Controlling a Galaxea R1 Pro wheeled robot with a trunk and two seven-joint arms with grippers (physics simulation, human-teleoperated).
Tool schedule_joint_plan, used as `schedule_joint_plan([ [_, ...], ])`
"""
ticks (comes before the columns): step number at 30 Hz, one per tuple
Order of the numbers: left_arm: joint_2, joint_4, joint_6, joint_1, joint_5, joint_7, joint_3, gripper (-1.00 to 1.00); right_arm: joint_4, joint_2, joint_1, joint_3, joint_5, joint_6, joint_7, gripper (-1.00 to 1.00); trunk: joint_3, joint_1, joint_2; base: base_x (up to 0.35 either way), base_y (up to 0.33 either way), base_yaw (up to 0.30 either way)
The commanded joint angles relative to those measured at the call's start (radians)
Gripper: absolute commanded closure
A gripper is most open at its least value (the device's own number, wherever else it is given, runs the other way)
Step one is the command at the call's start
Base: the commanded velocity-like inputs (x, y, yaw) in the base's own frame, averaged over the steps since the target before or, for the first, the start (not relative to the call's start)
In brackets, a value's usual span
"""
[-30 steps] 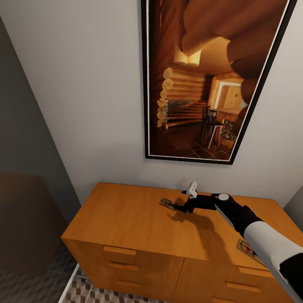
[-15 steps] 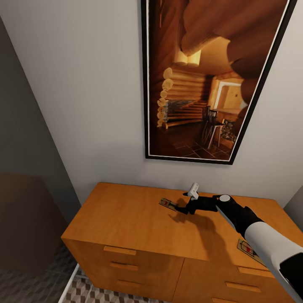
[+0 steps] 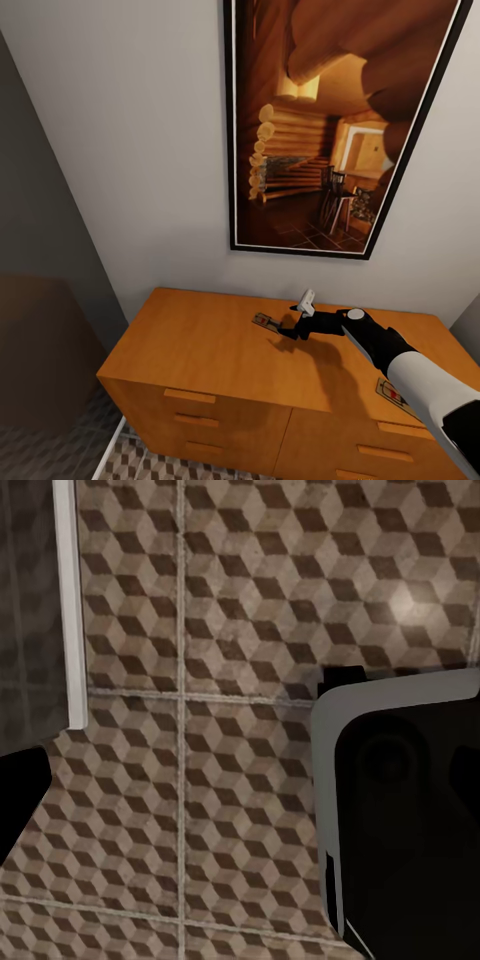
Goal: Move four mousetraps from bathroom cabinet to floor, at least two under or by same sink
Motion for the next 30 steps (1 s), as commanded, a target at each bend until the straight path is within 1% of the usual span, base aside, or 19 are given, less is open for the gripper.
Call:
schedule_joint_plan([
  [1,-0.001,0.003,-0.006,-0.001,0.007,-0.001,-0.008,-1.0,0.001,-0.001,-0.002,0.008,-0.01,-0.003,-0.001,-1.0,-0.004,0.001,-0.002,0.0,0.0,0.0],
  [16,-0.001,0.003,-0.006,-0.001,0.007,-0.001,-0.009,-1.0,0.002,0.004,-0.002,0.008,-0.01,-0.003,-0.004,-1.0,-0.027,0.001,-0.002,0.0,0.0,0.0],
  [23,-0.001,0.003,-0.006,-0.001,0.007,-0.001,-0.008,-1.0,0.002,0.015,-0.002,0.008,-0.01,-0.002,-0.004,-1.0,-0.038,0.001,-0.002,0.0,0.0,0.0],
  [30,-0.001,0.003,-0.006,-0.001,0.007,-0.001,-0.008,-1.0,0.002,0.02,-0.002,0.008,-0.01,-0.002,-0.004,-1.0,-0.049,0.001,-0.002,0.0,0.0,0.0],
])
